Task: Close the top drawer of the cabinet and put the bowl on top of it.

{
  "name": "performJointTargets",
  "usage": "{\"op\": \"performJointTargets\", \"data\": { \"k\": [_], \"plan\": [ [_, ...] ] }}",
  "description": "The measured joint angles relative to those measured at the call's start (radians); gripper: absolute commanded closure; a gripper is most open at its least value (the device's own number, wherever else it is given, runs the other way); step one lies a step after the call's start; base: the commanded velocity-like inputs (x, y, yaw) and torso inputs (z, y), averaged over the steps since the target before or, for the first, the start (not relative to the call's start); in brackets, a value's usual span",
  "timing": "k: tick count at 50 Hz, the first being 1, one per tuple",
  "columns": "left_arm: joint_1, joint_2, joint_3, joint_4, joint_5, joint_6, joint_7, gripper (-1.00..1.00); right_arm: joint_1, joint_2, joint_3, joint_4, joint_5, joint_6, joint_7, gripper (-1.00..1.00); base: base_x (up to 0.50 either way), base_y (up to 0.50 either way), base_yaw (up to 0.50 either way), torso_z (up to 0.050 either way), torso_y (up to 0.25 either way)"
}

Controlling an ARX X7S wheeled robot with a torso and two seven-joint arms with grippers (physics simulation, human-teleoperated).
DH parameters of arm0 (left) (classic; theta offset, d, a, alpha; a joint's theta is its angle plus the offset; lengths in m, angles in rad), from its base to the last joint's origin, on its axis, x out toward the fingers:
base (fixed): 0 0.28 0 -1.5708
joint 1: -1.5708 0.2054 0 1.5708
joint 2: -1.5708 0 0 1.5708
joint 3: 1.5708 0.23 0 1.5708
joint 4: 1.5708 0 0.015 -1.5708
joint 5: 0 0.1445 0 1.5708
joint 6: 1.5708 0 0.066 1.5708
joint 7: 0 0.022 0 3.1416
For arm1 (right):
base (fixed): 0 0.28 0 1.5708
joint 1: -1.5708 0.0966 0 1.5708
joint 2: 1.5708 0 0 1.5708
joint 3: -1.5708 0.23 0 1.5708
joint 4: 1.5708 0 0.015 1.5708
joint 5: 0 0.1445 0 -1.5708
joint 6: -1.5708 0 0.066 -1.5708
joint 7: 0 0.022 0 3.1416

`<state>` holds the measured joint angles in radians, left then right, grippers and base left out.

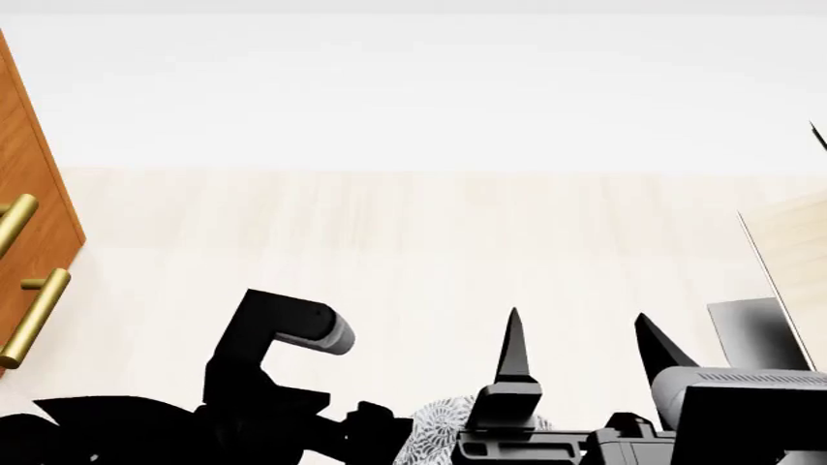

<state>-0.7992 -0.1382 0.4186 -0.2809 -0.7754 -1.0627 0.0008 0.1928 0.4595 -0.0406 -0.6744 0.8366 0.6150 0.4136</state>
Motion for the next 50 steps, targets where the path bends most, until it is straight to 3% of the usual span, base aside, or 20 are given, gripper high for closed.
{"op": "performJointTargets", "data": {
  "k": [50],
  "plan": [
    [-0.023,0.039,0.151,-0.229,0.051,0.147,0.114,-1.0,-0.034,0.014,-0.017,0.036,-0.014,-0.067,-0.014,-1.0,0.0,0.0,0.0,0.0,0.0]
  ]
}}
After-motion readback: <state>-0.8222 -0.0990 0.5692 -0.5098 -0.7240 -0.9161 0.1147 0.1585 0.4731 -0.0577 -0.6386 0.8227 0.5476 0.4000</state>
